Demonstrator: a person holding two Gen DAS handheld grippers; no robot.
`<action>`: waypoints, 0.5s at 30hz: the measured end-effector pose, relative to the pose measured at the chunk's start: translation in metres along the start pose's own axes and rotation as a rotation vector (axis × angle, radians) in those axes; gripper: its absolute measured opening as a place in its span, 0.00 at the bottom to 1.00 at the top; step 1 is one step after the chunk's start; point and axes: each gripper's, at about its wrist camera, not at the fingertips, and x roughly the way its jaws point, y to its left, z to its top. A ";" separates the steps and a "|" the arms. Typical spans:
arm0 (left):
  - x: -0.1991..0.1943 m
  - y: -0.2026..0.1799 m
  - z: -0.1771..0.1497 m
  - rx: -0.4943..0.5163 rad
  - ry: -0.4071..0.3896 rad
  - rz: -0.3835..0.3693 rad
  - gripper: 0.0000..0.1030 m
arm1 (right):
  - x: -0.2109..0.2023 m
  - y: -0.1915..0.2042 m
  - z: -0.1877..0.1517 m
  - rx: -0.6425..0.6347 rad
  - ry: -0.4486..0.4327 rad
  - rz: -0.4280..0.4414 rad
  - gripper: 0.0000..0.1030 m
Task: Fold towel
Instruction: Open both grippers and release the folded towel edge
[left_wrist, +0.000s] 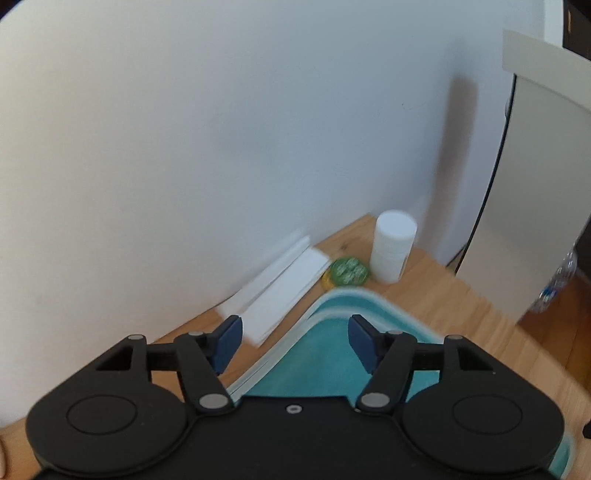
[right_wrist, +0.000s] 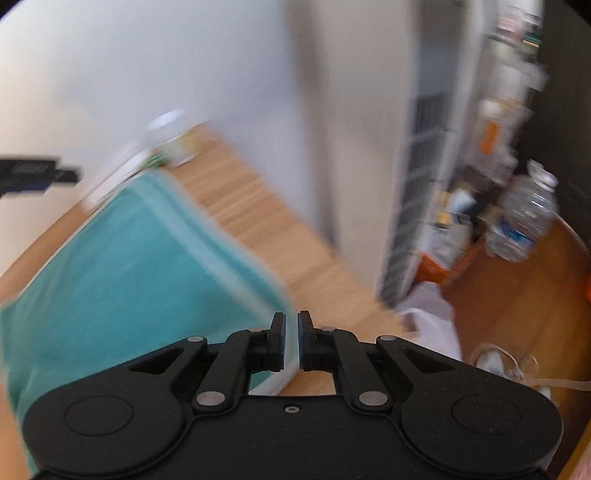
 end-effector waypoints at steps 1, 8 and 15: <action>-0.007 0.005 -0.007 0.002 0.006 0.008 0.63 | 0.001 0.008 -0.002 -0.039 0.011 0.023 0.07; -0.029 0.036 -0.071 -0.002 0.142 0.067 0.64 | 0.021 0.052 -0.017 -0.235 0.107 0.071 0.11; -0.013 0.052 -0.115 0.047 0.242 0.167 0.59 | 0.025 0.060 -0.025 -0.262 0.124 0.048 0.12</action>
